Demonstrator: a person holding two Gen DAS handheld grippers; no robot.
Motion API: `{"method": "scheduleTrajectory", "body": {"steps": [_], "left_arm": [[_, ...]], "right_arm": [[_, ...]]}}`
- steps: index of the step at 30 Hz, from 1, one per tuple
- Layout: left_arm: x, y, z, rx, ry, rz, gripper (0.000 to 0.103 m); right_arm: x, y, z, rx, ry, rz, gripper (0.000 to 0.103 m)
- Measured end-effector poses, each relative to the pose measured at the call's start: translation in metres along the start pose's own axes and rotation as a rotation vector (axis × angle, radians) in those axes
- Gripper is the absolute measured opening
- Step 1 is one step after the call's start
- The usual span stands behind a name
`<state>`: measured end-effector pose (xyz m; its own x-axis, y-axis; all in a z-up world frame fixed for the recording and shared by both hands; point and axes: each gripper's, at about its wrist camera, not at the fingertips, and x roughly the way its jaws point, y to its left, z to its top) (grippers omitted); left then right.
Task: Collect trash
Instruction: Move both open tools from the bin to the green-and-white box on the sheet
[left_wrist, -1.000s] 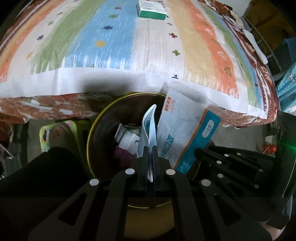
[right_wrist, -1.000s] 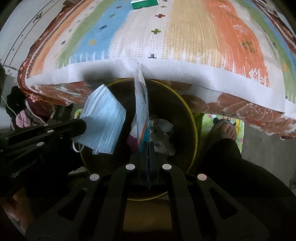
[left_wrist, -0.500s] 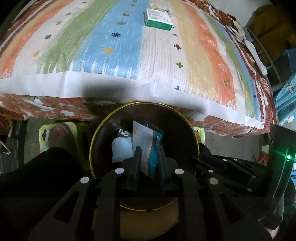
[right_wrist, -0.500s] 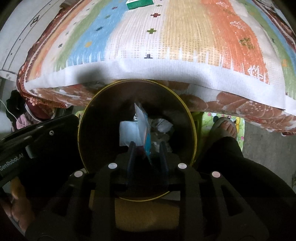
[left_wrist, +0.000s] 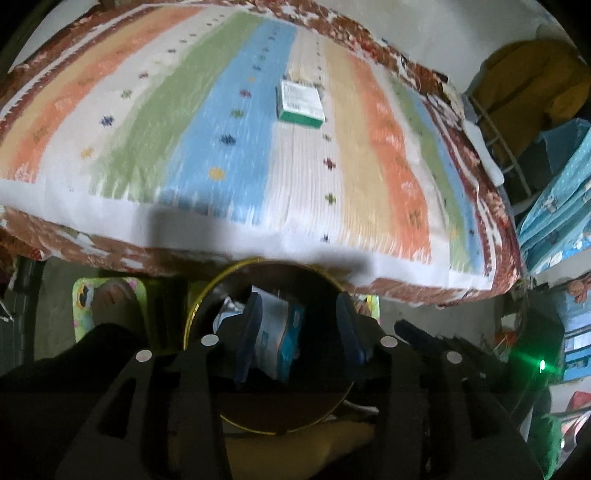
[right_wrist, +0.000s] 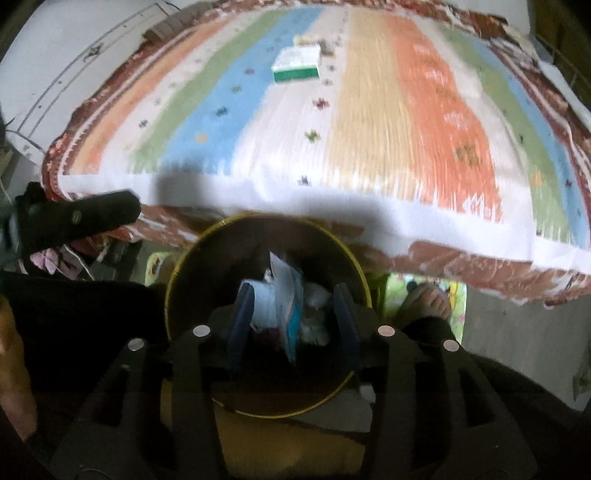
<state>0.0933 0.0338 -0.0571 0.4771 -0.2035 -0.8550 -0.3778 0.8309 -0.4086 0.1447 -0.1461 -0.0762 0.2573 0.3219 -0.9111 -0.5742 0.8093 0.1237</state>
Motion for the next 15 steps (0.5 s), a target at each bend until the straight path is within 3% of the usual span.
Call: {"method": "scheduleTrajectory", "body": {"steps": [15], "left_arm": [[-0.020, 0.007, 0.040, -0.011, -0.083, 0.058, 0.063]], "right_arm": [[-0.033, 0.020, 0.028, -0.129, -0.178, -0.054, 0.070]]}}
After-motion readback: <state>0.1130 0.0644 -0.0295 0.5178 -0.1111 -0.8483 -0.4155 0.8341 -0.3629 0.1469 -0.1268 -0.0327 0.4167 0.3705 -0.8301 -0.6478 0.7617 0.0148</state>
